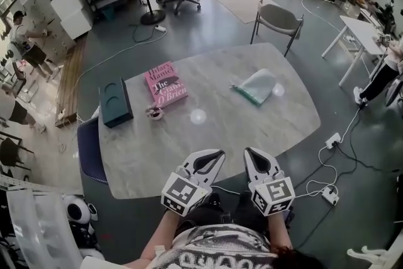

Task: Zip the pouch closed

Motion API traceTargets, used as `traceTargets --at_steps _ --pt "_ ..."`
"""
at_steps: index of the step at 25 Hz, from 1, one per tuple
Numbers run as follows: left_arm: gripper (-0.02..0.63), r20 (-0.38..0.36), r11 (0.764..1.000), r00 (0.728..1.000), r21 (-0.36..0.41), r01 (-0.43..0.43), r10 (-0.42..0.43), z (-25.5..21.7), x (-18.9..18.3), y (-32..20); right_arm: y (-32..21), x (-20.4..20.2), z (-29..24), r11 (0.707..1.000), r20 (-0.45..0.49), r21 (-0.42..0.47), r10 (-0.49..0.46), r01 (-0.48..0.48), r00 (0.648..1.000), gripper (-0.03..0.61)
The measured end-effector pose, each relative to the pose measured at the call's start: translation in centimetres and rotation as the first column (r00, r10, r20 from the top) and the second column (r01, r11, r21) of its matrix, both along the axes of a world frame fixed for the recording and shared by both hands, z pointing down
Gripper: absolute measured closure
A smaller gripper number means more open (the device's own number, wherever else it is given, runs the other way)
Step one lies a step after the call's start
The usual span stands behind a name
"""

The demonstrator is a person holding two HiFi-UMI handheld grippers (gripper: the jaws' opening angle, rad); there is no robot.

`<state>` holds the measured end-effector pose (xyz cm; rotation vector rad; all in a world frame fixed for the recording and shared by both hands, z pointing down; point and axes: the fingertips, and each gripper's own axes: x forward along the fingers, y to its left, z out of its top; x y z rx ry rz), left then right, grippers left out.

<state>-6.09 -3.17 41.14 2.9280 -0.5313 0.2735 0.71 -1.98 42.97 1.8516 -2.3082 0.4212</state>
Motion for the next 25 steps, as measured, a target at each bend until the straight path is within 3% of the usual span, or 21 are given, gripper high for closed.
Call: traceTargets --at_steps 6,15,25 --pt "0.598 0.016 0.999 0.999 -0.02 0.037 -0.037 1.0 1.6 -2.6 -2.5 2.0 1.4 0.999 0.01 -0.03 -0.031 0.031 0.999 0.577" --pt "0.597 0.053 0.994 0.994 -0.049 0.098 -0.095 2.3 5.7 -6.9 -9.5 8.2 5.4 0.989 -0.038 -0.115 -0.099 0.094 0.994 0.577" --pt "0.597 0.076 0.971 0.973 -0.075 0.225 -0.22 3.0 10.1 -11.9 -18.8 15.5 14.3 0.932 -0.167 -0.32 -0.229 0.167 0.959 0.532"
